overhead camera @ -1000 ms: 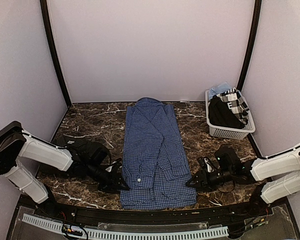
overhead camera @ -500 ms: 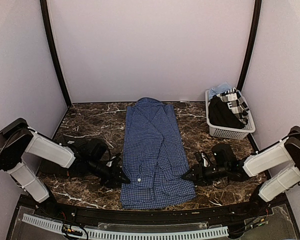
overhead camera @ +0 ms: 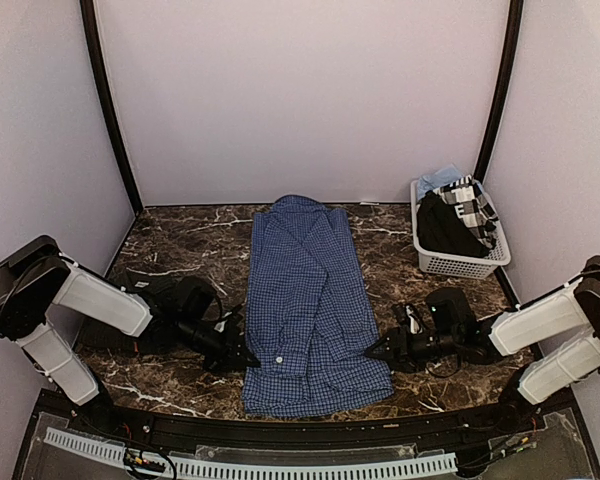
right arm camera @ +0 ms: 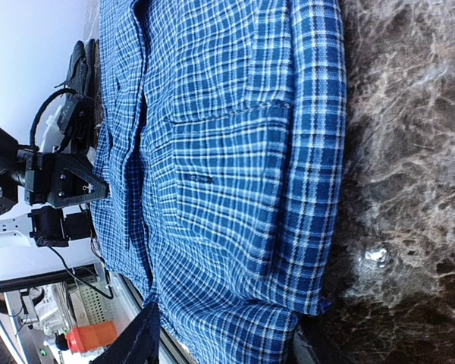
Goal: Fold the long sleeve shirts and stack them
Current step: Pick up the rectangle-folded shirt from the center of the board.
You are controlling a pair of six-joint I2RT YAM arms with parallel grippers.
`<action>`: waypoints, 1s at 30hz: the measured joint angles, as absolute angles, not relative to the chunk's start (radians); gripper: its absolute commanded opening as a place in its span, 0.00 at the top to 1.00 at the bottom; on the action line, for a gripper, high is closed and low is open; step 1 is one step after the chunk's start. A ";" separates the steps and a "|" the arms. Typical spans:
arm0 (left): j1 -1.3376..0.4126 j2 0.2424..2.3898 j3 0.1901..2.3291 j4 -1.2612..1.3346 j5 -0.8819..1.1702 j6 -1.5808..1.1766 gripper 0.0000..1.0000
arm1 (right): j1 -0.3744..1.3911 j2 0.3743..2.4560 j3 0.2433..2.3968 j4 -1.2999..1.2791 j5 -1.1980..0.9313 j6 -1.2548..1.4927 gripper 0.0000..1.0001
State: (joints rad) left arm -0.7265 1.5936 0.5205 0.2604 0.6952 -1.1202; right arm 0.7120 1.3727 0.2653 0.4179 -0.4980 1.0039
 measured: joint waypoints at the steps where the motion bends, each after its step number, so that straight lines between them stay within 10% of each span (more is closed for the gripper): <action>1: -0.727 1.594 0.521 0.264 0.697 -1.124 1.00 | 0.712 1.373 0.265 0.418 -0.498 1.003 0.49; 30: -0.680 1.494 0.454 0.200 0.726 -1.090 1.00 | 0.765 1.259 0.218 0.351 -0.445 1.027 0.44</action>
State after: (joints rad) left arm -0.6804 1.4940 0.4538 0.2001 0.7258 -1.0904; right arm 0.7654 1.2591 0.2176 0.3508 -0.4446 1.0271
